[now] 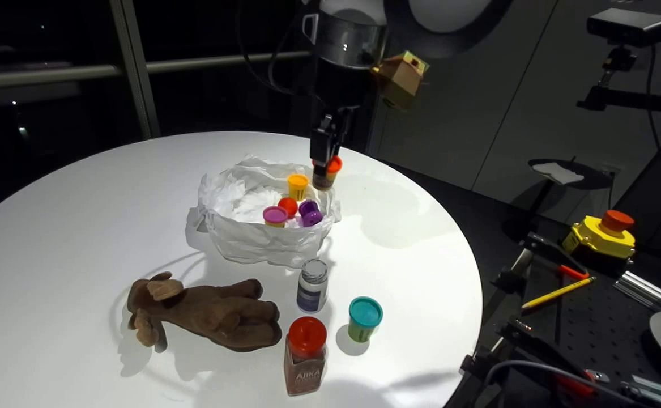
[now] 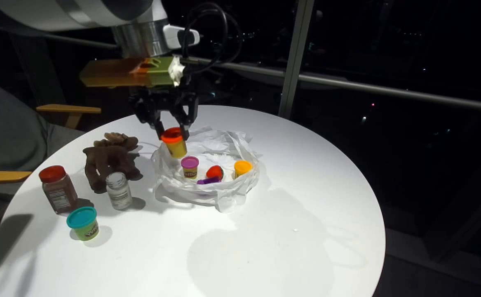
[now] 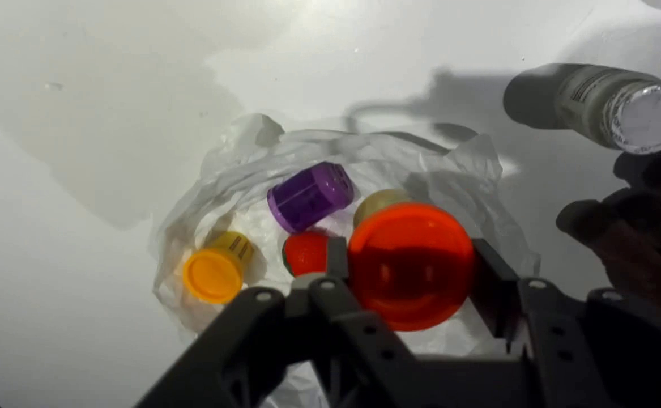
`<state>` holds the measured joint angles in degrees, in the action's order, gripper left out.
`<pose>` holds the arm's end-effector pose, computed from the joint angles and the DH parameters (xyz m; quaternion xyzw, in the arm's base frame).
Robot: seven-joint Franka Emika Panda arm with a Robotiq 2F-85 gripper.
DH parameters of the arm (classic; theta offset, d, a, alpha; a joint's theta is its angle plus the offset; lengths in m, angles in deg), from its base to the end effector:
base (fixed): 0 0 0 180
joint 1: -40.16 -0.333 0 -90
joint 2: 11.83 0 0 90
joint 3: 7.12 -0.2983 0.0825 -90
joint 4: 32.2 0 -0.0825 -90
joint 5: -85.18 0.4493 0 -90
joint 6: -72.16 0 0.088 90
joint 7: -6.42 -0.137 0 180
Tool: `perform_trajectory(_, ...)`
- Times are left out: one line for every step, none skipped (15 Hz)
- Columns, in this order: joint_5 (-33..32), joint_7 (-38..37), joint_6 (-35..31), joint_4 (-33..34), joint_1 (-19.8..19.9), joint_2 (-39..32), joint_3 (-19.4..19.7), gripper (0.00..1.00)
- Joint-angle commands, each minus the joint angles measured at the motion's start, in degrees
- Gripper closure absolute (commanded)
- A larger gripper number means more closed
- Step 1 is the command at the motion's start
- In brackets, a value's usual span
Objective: Put the objects and the bottles in the plastic bag
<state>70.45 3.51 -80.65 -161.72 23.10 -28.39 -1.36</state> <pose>0.5750 0.1159 0.1434 0.9778 0.1852 0.0668 0.0716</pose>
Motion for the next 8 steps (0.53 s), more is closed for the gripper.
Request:
perform_trajectory(-0.3,6.3,5.8,14.4,4.5,-8.5,-4.6,0.71)
perform_trajectory(-0.6,7.5,6.4,17.6,5.1,-10.8,-5.1,0.71)
perform_trajectory(-0.9,8.3,6.6,20.8,5.6,-13.4,-5.4,0.71)
perform_trajectory(-1.2,8.8,7.0,24.0,5.9,-16.0,-5.4,0.71)
perform_trajectory(-0.9,9.7,7.6,27.2,6.4,-18.6,-5.7,0.71)
perform_trajectory(-0.2,10.8,8.3,30.2,6.9,-21.2,-6.2,0.71)
perform_trajectory(0.2,11.9,9.0,33.3,7.5,-24.0,-6.5,0.71)
perform_trajectory(0.2,12.4,9.7,36.3,7.8,-26.7,-6.5,0.71)
